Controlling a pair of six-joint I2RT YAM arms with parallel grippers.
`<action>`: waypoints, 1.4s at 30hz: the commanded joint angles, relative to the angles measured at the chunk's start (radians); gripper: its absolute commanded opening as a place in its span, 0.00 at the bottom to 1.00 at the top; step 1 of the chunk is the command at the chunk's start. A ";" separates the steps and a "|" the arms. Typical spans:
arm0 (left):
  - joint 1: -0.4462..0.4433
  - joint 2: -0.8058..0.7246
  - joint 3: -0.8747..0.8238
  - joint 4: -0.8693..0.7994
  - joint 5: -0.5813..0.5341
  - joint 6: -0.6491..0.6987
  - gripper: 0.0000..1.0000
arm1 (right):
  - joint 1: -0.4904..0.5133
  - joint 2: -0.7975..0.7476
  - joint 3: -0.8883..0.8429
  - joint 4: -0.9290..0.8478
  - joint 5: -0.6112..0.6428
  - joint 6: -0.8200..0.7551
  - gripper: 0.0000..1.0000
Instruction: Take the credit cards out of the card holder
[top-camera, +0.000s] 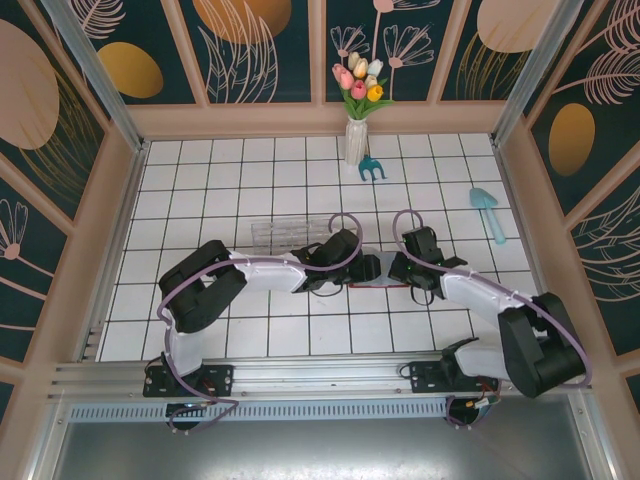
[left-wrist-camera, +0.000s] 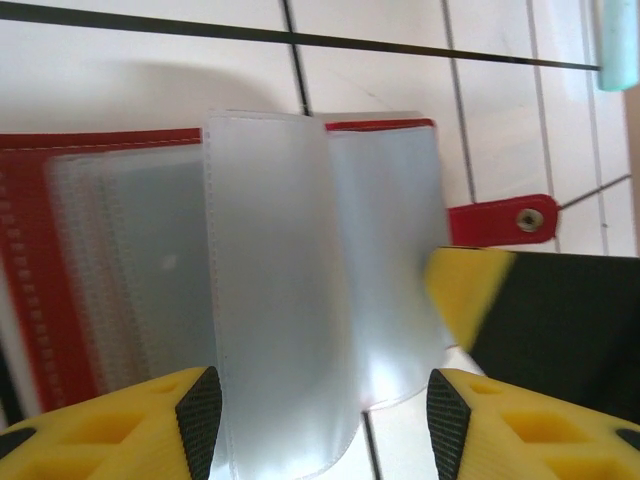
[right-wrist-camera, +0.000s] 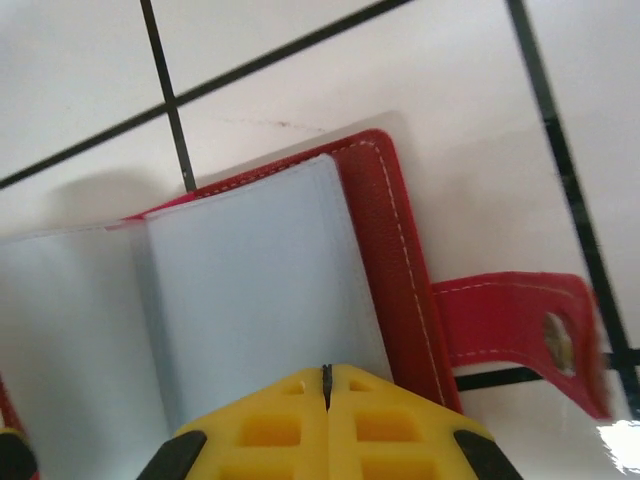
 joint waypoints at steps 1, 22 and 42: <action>0.001 -0.041 0.016 -0.088 -0.073 0.019 0.59 | 0.004 -0.062 0.045 -0.071 0.087 -0.016 0.07; 0.000 0.058 0.076 -0.104 0.008 0.005 0.60 | -0.029 0.058 -0.030 0.010 0.016 -0.010 0.05; -0.002 -0.017 0.056 -0.177 -0.093 0.024 0.60 | -0.027 0.060 -0.030 0.014 0.016 -0.014 0.05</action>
